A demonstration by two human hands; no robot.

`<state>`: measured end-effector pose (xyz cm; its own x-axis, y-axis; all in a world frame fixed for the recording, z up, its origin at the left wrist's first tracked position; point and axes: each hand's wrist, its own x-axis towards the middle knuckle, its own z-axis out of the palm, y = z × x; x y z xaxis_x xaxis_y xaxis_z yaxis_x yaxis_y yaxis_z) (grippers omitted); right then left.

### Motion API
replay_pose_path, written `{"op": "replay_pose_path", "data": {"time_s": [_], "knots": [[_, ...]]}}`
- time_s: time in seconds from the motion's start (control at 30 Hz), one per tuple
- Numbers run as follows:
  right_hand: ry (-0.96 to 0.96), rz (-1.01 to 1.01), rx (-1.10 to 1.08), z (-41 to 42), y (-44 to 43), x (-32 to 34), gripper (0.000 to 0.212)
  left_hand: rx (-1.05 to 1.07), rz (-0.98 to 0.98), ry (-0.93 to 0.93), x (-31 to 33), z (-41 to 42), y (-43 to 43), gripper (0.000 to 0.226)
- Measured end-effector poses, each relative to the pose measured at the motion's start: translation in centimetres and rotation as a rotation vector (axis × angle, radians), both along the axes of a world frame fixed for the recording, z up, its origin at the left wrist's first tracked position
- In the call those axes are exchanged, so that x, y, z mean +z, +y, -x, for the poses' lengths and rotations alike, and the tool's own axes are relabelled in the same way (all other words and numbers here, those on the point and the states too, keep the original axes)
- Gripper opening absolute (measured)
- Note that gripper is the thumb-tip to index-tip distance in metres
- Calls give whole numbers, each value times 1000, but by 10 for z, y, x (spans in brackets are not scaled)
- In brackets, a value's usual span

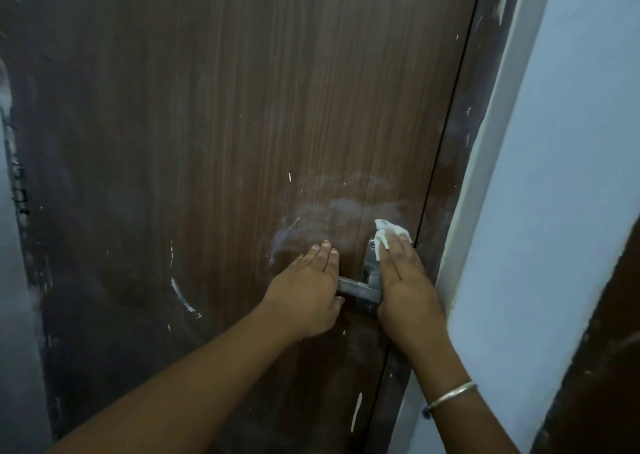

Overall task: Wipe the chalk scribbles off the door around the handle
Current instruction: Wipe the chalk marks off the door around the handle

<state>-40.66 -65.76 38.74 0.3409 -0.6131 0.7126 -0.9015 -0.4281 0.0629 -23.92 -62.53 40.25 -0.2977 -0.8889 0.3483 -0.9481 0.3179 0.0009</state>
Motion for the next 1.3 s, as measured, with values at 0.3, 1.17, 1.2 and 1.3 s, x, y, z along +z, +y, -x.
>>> {"op": "replay_pose_path", "data": {"time_s": [0.3,1.17,1.2,1.3], "knots": [[254,104,13,1,19,-6,56,48,-4,1,8,-5,21,76],[124,84,-24,-36,28,-9,34,70,-155,207,-16,-15,39,82],[166,158,21,-36,25,-11,34,73,-151,226,-16,-13,37,83],[300,265,165,-47,16,-7,18,86,-146,260,-16,-8,35,84]]}}
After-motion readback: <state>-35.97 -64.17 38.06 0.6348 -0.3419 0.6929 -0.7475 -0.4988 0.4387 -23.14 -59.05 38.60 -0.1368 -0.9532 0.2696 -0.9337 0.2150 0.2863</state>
